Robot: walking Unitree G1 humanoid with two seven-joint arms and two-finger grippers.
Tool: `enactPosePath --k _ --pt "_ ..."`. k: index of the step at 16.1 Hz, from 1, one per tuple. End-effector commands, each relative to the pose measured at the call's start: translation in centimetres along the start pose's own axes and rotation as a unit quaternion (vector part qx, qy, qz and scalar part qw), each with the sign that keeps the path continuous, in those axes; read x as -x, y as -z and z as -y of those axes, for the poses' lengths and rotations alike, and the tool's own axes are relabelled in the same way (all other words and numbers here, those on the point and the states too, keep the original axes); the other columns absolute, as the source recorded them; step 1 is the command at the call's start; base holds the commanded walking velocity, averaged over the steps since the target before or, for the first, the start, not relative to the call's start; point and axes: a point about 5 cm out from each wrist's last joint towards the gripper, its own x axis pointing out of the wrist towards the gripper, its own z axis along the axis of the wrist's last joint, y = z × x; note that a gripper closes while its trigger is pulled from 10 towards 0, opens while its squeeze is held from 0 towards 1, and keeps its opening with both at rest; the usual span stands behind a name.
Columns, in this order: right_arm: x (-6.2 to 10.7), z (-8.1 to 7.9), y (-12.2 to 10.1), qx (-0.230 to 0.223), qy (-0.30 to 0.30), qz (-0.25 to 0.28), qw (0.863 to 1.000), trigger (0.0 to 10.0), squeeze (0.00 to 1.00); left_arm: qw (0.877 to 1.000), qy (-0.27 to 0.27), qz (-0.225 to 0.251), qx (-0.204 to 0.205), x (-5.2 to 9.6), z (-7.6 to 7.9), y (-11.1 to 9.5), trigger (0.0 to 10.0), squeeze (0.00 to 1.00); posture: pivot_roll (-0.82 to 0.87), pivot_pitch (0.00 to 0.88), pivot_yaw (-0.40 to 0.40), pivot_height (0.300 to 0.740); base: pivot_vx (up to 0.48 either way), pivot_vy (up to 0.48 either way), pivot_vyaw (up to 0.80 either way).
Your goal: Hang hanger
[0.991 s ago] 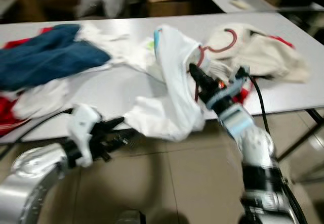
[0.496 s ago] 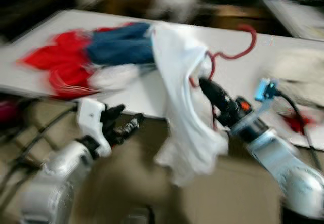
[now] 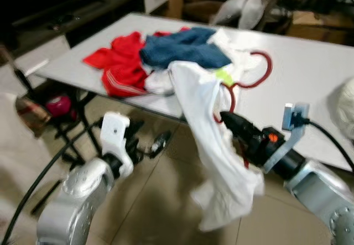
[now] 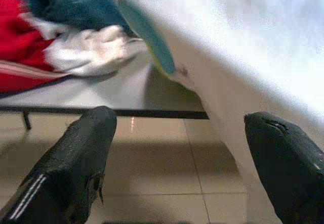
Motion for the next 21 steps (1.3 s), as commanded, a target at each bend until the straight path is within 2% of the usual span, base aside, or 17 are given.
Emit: enactPosePath --k 1,3,6,8,9,10,11,12,15,16,17,19,21 --pt "-0.2 -1.2 0.2 0.010 -0.027 -0.012 1.000 10.0 0.00 1.000 -0.020 -0.008 -0.004 0.3 -0.5 0.2 10.0 1.00 0.04 0.000 0.031 0.740 0.000 0.000 0.80" --pt "0.3 -0.8 0.6 0.014 -0.015 -0.023 1.000 10.0 0.00 1.000 -0.017 -0.013 -0.014 0.3 -0.1 0.6 10.0 1.00 0.03 0.000 0.025 0.740 0.000 0.000 0.80" --pt "-0.1 -0.6 0.8 0.013 -0.011 -0.031 0.999 10.0 0.00 1.000 -0.020 -0.009 -0.016 -0.1 0.3 0.2 10.0 1.00 0.06 0.000 0.018 0.740 0.000 0.000 0.80" --pt "-0.8 0.0 1.0 0.016 0.011 -0.037 0.999 10.0 0.00 0.999 -0.033 0.003 -0.016 -0.2 -0.2 -0.4 10.0 1.00 0.06 0.000 0.016 0.740 0.000 0.000 0.80" --pt "-1.2 0.0 1.1 0.015 0.019 -0.039 0.999 10.0 0.00 0.998 -0.051 -0.006 -0.034 -0.2 -0.9 -0.3 10.0 0.99 0.05 0.000 0.019 0.740 0.000 0.000 0.80" --pt "-1.4 -0.1 1.1 0.016 0.021 -0.039 0.999 10.0 0.00 0.998 -0.049 -0.006 -0.037 -0.4 -1.0 -0.4 10.0 0.93 0.05 0.000 0.022 0.740 0.000 0.000 0.80" --pt "-1.7 0.0 1.1 0.015 0.028 -0.037 0.999 10.0 0.00 0.998 -0.045 -0.005 -0.032 -0.6 -0.9 -0.4 10.0 0.42 0.05 0.000 0.026 0.740 0.000 0.000 0.80" --pt "-1.7 0.4 1.0 0.014 0.043 -0.033 0.998 10.0 0.00 0.999 -0.037 0.001 -0.020 -1.0 -0.4 -0.6 10.0 0.00 0.05 0.000 0.034 0.740 0.000 0.000 0.80" --pt "-1.3 1.3 1.5 0.020 0.077 -0.030 0.996 10.0 0.00 0.999 -0.032 -0.005 -0.007 -1.4 0.2 -0.7 10.0 0.00 0.05 0.000 0.041 0.740 0.000 0.000 0.80" --pt "-1.4 1.7 1.7 0.046 0.105 -0.034 0.993 10.0 0.00 0.999 -0.036 -0.008 -0.014 -1.6 0.0 -0.7 10.0 0.00 0.06 0.000 0.037 0.740 0.000 0.000 0.80" --pt "-1.4 1.8 1.9 0.049 0.116 -0.033 0.991 10.0 0.00 0.999 -0.042 -0.003 -0.017 -1.7 -0.1 -0.9 10.0 0.00 0.06 0.000 0.033 0.740 0.000 0.000 0.80" --pt "-1.6 2.1 2.2 0.035 0.123 -0.029 0.991 10.0 0.00 0.998 -0.053 0.004 -0.025 -2.0 -0.3 -1.1 10.0 0.00 0.05 0.000 0.029 0.740 0.000 0.000 0.80" --pt "-1.6 2.4 2.5 0.043 0.123 -0.037 0.991 10.0 0.00 0.998 -0.056 0.007 -0.025 -2.2 -0.1 -1.0 10.0 0.00 0.04 0.000 0.036 0.740 0.000 0.000 0.80"
